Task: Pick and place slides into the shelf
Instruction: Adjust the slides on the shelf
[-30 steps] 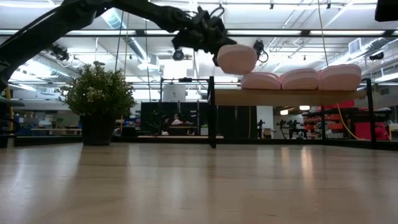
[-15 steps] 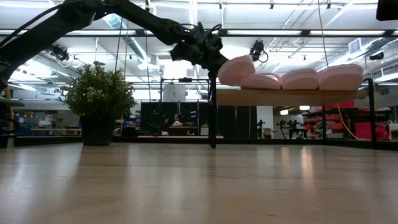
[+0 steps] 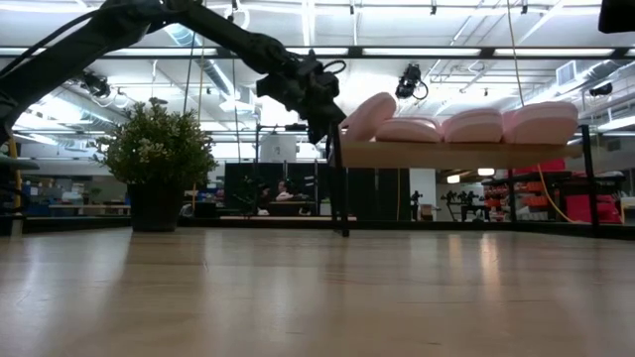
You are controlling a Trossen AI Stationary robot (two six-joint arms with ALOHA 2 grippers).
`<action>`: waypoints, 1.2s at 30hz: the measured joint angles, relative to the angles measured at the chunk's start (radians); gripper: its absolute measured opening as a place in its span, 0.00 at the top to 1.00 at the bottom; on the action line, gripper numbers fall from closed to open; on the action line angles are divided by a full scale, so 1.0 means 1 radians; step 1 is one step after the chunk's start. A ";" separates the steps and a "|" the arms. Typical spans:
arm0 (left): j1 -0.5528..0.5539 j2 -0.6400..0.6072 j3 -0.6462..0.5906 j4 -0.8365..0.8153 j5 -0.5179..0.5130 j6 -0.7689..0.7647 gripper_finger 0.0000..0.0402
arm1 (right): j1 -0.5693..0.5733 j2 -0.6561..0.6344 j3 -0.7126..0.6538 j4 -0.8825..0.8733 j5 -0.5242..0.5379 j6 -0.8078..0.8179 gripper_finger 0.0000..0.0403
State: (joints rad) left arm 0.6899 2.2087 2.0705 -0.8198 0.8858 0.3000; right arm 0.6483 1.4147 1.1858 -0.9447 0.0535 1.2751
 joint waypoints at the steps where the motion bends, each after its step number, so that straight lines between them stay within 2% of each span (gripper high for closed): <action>1: -0.005 0.000 0.000 -0.013 0.001 0.005 0.83 | 0.000 0.000 0.000 0.000 0.000 -0.001 0.48; 9: -0.022 0.001 0.043 -0.027 0.004 0.000 0.75 | 0.000 0.000 0.000 0.000 0.000 -0.014 0.48; 20: -0.005 0.002 0.284 -0.177 0.004 0.006 0.74 | -0.007 0.000 0.003 -0.002 -0.001 -0.038 0.48; 22: -0.005 -0.025 0.268 -0.159 -0.002 -0.004 0.74 | -0.032 0.000 0.011 -0.001 -0.002 -0.077 0.48; 27: -0.004 -0.099 0.260 -0.194 -0.041 0.000 0.76 | -0.184 0.000 0.035 -0.078 0.032 -0.196 0.48; 32: -0.008 -0.170 0.259 -0.209 -0.060 0.010 0.78 | -0.426 0.000 0.091 -0.235 0.012 -0.408 0.48; 36: -0.009 -0.236 0.260 -0.232 -0.062 0.011 0.79 | -0.638 0.000 0.212 -0.375 -0.005 -0.603 0.48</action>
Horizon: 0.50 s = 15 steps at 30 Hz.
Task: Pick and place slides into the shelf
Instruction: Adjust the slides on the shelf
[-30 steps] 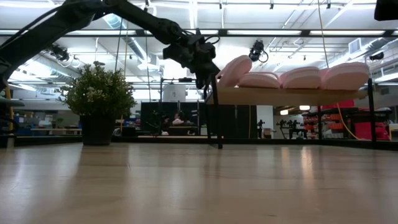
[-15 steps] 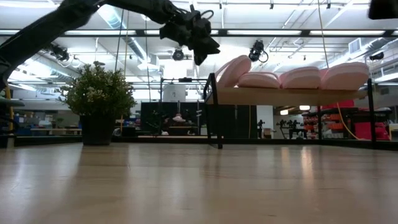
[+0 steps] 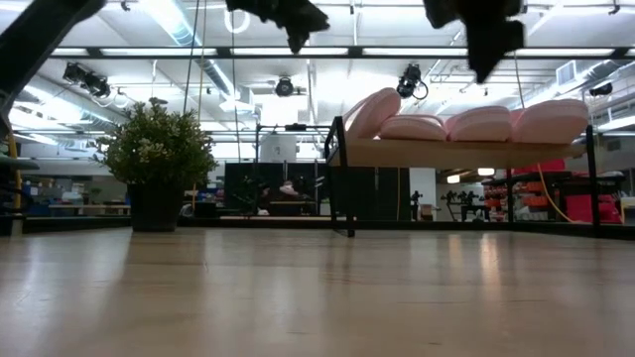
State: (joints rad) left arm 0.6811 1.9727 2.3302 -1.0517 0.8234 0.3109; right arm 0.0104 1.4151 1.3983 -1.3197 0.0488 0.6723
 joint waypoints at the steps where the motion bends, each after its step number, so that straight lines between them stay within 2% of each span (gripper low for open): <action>1: -0.001 -0.014 0.000 -0.005 -0.001 0.000 0.79 | -0.052 0.000 0.042 -0.027 -0.009 -0.050 0.48; 6: -0.005 -0.072 0.000 -0.054 -0.008 0.011 0.78 | -0.285 0.000 0.263 -0.138 -0.081 -0.258 0.48; 9: -0.006 -0.094 0.000 -0.105 -0.011 0.050 0.77 | -0.418 -0.001 0.365 -0.245 -0.089 -0.364 0.48; 15: -0.005 -0.103 0.000 -0.211 -0.020 0.134 0.79 | -0.620 0.007 0.379 -0.251 -0.185 -0.555 0.48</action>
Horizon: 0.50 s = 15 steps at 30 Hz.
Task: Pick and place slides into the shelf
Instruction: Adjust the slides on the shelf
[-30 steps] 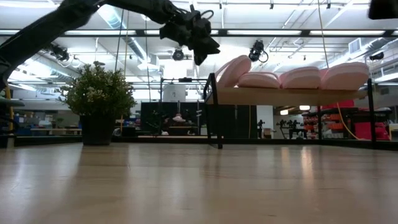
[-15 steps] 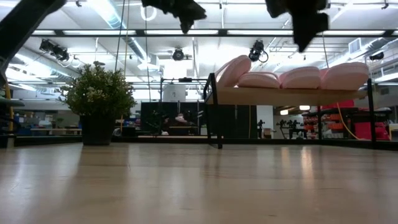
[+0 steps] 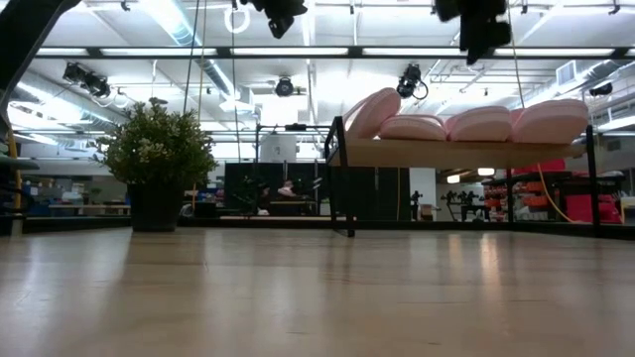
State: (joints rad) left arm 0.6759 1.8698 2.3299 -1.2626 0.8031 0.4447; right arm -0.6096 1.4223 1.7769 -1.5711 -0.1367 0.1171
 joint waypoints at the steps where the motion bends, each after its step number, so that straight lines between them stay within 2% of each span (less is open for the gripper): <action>1: 0.001 0.000 0.000 -0.010 0.000 0.012 0.80 | -0.015 0.014 -0.005 -0.003 -0.012 -0.021 0.48; 8: 0.001 0.000 0.000 -0.024 0.001 0.047 0.79 | -0.119 0.161 -0.010 0.000 -0.180 -0.115 0.48; 15: 0.001 0.000 0.000 -0.024 0.001 0.050 0.78 | -0.206 0.252 -0.011 0.001 -0.172 -0.196 0.48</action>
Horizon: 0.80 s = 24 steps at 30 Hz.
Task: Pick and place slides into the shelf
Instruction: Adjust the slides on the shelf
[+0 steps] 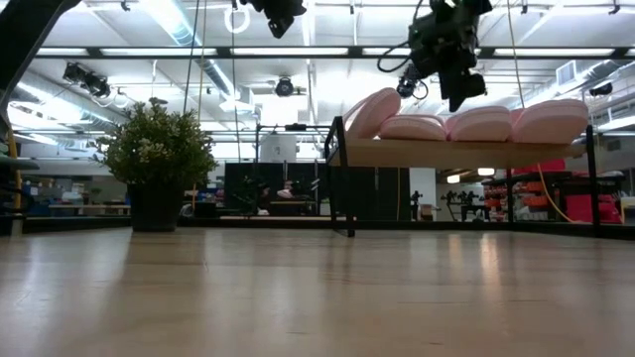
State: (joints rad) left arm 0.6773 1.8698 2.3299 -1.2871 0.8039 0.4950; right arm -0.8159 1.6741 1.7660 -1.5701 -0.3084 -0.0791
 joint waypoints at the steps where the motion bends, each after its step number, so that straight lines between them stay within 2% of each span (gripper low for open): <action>1: 0.000 0.000 0.000 0.000 0.000 0.000 0.78 | -0.018 0.000 0.001 0.000 -0.001 -0.016 0.48; 6: 0.000 0.000 0.000 0.003 0.000 0.000 0.80 | -0.118 -0.002 0.044 0.000 0.012 -0.047 0.48; 12: 0.000 0.000 0.000 0.021 0.000 -0.007 0.80 | -0.226 -0.002 0.065 0.001 0.215 0.045 0.48; 15: 0.000 0.000 0.000 0.024 0.000 -0.013 0.79 | -0.278 0.001 0.051 -0.003 0.249 0.120 0.48; 20: 0.000 0.000 0.000 0.090 -0.011 -0.076 0.79 | -0.328 0.024 0.036 0.000 0.374 0.104 0.49; 24: 0.000 0.000 0.000 0.132 -0.043 -0.122 0.81 | -0.335 0.050 0.011 0.000 0.368 0.077 0.54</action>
State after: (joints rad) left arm 0.6777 1.8702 2.3299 -1.1547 0.7613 0.3728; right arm -1.1512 1.7242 1.7769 -1.5697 0.0600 -0.0023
